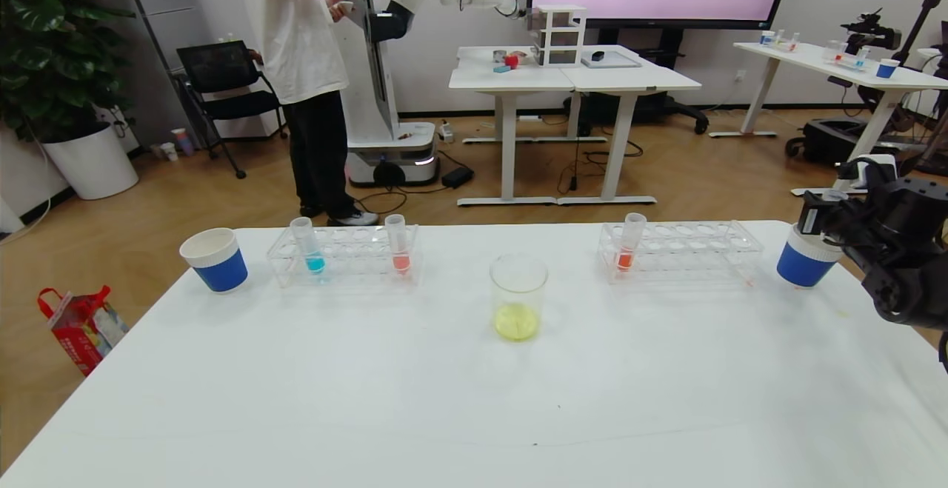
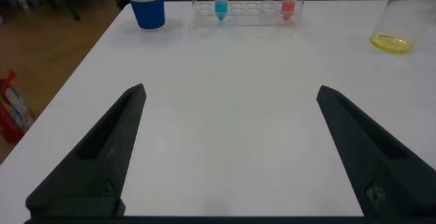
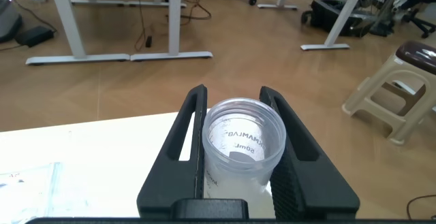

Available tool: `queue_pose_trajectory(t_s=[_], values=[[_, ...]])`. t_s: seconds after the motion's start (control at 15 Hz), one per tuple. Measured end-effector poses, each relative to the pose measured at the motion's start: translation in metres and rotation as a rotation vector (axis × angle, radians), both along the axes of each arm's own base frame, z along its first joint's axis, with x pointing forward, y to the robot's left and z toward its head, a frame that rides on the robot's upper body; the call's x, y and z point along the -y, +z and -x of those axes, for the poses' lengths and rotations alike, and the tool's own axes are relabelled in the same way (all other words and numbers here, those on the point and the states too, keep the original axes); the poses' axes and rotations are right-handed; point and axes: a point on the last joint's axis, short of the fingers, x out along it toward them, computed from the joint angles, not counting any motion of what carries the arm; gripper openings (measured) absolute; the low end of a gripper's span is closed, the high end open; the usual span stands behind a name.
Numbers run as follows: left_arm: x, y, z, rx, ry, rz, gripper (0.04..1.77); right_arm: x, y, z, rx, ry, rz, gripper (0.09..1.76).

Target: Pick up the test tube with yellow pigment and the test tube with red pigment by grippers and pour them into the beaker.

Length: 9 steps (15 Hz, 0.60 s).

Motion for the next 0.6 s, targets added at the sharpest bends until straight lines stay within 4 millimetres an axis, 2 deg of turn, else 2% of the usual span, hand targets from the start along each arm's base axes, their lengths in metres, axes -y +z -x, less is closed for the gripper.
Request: queue_pose_trajectory(t_s=[0.27,0.33,0.53,0.6], values=[[0.0,0.0,0.0,0.0,0.0,0.0,1.75,-0.0026,-0.0001,0.0022,-0.002,0.006,0.0,0.54],[0.0,0.0,0.0,0.0,0.0,0.0,1.75,-0.0028,0.0007,0.0029,0.002,0.006,0.001,0.68],[0.0,0.0,0.0,0.0,0.0,0.0,1.75,-0.0041,0.0004,0.005,0.001,0.0,0.003,1.62],[0.0,0.0,0.0,0.0,0.0,0.0,1.75,-0.0041,0.001,0.0054,0.011,-0.001,0.006,1.74]])
